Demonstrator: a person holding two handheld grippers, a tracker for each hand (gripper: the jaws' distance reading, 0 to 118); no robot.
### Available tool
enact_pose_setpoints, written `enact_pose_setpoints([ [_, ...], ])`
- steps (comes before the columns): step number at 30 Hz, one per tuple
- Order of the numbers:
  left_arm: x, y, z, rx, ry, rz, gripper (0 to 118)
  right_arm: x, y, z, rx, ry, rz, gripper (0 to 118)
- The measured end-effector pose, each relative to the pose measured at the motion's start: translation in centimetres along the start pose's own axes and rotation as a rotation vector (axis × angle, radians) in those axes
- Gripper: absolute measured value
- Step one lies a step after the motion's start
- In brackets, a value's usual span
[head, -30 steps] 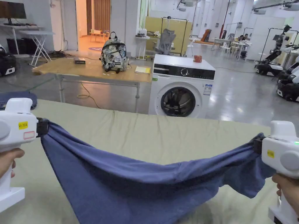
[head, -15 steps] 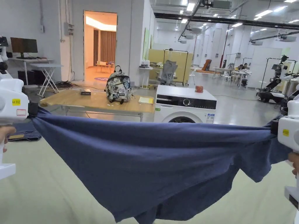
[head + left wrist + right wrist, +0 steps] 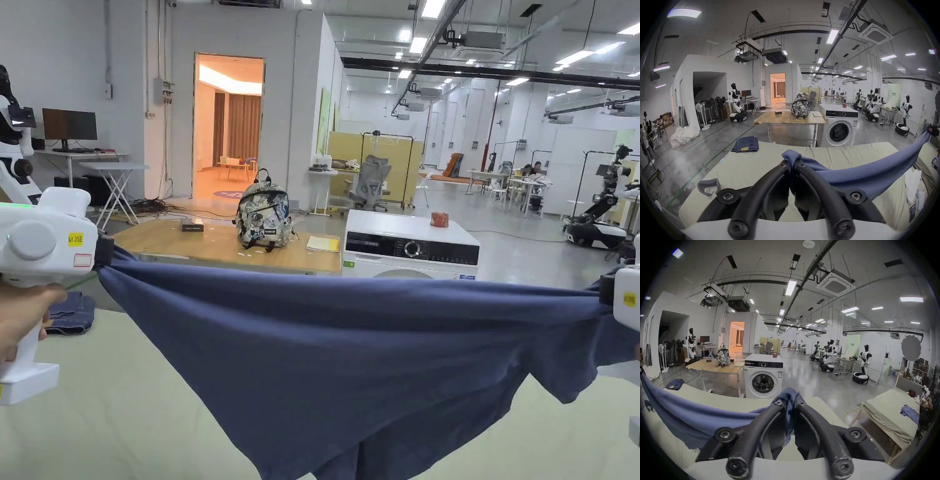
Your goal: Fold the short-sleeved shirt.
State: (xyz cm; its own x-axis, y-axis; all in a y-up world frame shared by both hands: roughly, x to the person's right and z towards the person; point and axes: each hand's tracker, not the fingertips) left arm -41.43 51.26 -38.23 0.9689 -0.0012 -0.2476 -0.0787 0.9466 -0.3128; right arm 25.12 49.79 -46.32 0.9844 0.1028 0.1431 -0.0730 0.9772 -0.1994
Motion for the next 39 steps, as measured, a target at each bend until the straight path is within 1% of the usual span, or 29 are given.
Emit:
enact_pose_setpoints([
  [4,0.4,-3.3,-0.5,-0.043,-0.002,-0.027,0,0.0,-4.0,0.2,-0.037,0.006,0.032,6],
  [8,-0.5,-9.1,0.0,-0.078,-0.027,0.014,0,0.1,-9.5,1.0,-0.119,0.012,0.067,6],
  [10,-0.8,-12.1,0.2,-0.127,-0.025,0.044,0,0.5,-12.1,1.8,-0.144,0.015,0.058,6],
  [20,-2.5,-26.1,6.6,-0.212,-0.024,0.022,0,1.6,-23.6,10.5,-0.253,0.033,0.047,6],
  [24,-2.4,-29.9,11.3,-0.251,-0.020,0.027,0,1.7,-27.0,14.3,-0.287,0.038,0.068,6],
  [28,-2.7,-33.4,14.4,-0.289,-0.017,0.052,0,2.2,-30.1,17.3,-0.318,0.040,0.071,6],
  [30,-3.0,-35.0,14.7,-0.312,-0.008,0.057,0,2.5,-31.5,18.2,-0.340,0.035,0.088,6],
  [33,-3.5,-37.4,15.3,-0.355,-0.008,0.078,0,3.1,-33.6,18.9,-0.387,0.041,0.067,6],
  [39,-3.7,-39.8,12.8,-0.413,0.003,0.057,0,2.9,-37.2,18.3,-0.463,0.047,0.091,6],
])
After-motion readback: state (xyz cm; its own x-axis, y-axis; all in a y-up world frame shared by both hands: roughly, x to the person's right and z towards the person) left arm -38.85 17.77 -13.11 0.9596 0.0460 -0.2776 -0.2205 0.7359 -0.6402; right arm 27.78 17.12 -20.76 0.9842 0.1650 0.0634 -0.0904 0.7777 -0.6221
